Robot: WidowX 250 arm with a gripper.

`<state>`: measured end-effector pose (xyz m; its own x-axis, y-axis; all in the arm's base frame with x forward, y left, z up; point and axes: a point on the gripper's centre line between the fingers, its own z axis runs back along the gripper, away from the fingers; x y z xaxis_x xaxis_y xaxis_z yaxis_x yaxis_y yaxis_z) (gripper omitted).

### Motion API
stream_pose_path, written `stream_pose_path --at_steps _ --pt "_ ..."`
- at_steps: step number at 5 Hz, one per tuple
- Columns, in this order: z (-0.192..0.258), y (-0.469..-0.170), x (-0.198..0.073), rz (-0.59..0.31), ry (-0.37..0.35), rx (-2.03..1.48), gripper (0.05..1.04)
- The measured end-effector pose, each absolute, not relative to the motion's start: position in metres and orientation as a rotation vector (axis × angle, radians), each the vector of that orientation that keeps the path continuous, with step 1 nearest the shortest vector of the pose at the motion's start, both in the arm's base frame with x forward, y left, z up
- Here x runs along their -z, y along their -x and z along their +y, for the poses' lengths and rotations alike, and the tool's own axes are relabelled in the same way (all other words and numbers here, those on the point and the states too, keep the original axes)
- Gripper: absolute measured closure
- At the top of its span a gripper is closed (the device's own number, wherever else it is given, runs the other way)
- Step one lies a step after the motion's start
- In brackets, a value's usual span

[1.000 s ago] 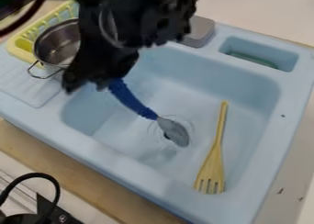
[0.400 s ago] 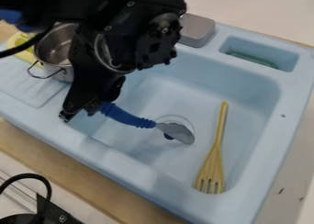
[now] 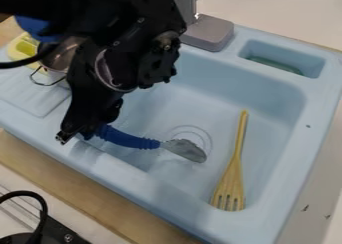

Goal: Put the blue spoon in the sink

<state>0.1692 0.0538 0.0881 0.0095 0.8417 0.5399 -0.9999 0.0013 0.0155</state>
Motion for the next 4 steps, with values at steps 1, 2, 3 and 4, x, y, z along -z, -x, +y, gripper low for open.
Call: stream_pose_path --at_steps 1,2,3,4 --pt "0.053 -0.165 -0.091 -0.442 -0.404 -1.513 0.62" --pt "0.053 -0.166 -0.095 -0.457 -0.385 -1.517 0.362" --pt "0.054 -0.167 -0.104 -0.489 -0.358 -1.536 0.151" --pt "0.055 -0.164 -0.114 -0.491 -0.354 -1.541 0.107"
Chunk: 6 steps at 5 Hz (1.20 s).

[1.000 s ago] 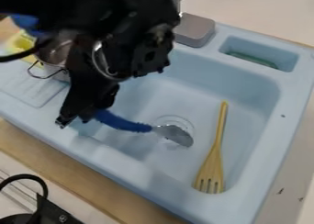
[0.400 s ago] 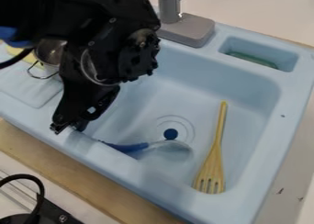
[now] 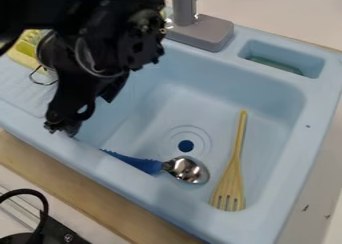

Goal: Put the blue spoon in the sink

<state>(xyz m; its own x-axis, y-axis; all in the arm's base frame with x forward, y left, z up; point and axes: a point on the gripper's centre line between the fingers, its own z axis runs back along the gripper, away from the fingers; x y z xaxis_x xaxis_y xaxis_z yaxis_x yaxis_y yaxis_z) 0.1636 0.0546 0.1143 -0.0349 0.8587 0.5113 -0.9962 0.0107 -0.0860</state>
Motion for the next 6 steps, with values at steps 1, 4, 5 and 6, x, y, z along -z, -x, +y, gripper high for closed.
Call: stream_pose_path --at_steps 1,4,5,6 --pt "0.047 -0.167 -0.119 -0.395 -0.295 -1.567 0.103" --pt "0.006 -0.205 -0.144 -0.197 -0.099 -1.118 0.103" --pt "-0.006 -0.226 -0.159 -0.183 -0.141 -0.859 0.103" --pt "-0.012 -0.246 -0.163 -0.056 -0.114 -0.582 0.103"
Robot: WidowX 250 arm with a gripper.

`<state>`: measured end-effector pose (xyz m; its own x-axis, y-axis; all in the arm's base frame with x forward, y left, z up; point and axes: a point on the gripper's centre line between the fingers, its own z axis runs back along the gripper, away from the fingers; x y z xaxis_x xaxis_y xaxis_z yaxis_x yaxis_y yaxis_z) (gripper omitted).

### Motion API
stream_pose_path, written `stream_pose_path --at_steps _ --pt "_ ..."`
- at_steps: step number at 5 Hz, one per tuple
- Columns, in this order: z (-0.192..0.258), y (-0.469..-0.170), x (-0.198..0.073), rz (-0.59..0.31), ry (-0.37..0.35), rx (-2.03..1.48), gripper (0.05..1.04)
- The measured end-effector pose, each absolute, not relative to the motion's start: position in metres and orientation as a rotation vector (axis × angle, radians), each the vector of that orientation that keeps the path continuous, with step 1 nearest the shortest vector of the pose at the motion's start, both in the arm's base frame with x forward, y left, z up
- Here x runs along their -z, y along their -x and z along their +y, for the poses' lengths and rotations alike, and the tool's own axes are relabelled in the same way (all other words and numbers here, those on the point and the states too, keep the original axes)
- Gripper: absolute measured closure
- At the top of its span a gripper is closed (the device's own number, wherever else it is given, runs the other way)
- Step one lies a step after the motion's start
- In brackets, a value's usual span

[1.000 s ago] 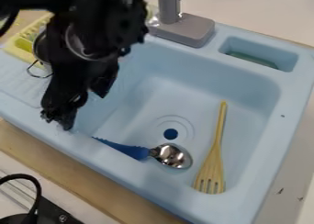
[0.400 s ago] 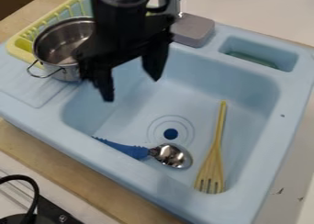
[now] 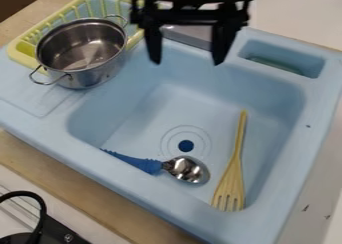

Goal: Put the blue spoon in the sink

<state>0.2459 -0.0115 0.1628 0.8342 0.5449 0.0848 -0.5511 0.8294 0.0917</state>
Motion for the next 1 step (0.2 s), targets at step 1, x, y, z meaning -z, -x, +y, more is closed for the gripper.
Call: stream_pose_path --at_steps 1 --pt "0.0096 -0.2521 -0.1745 -0.052 -0.052 -0.366 0.103"
